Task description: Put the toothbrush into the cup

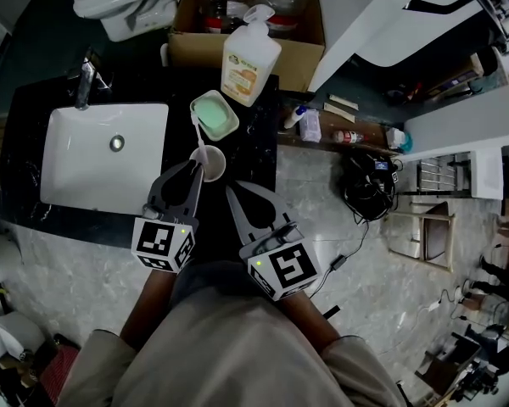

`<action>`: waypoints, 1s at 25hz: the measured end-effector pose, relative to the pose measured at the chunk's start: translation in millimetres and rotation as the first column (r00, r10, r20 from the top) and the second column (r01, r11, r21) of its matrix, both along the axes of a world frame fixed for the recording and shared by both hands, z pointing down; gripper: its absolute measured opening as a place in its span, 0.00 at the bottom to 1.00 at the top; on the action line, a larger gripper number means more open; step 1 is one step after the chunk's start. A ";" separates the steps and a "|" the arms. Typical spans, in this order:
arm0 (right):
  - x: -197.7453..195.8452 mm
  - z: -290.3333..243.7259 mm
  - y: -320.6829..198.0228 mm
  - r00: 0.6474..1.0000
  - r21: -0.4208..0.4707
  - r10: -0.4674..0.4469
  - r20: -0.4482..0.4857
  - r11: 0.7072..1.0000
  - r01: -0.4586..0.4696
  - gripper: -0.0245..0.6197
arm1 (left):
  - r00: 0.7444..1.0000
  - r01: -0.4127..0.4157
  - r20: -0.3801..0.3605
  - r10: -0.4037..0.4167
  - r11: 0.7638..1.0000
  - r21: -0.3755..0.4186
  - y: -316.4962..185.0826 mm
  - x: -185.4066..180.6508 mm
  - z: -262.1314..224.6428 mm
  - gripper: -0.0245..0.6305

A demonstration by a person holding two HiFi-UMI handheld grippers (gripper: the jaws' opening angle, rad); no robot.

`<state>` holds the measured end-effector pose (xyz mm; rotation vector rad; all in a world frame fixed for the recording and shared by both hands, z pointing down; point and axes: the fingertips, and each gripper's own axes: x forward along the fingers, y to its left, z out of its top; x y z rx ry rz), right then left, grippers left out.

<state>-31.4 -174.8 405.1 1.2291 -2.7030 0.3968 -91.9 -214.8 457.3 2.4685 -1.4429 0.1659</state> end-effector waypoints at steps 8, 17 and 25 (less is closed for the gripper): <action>-9.0 -3.6 8.9 1.000 0.016 0.001 0.013 1.000 -0.001 0.05 | 0.994 -0.011 -0.108 0.013 1.000 0.020 22.9 -4.4 -27.1 0.07; -6.5 -7.0 13.5 0.999 0.030 0.037 0.020 0.999 -0.038 0.05 | 0.982 -0.040 -0.181 0.061 0.992 0.116 36.7 -1.4 -66.9 0.05; -6.8 -5.9 9.4 0.999 0.028 0.049 0.005 0.998 -0.050 0.05 | 0.980 -0.063 -0.179 0.087 0.989 0.137 45.8 5.7 -68.7 0.05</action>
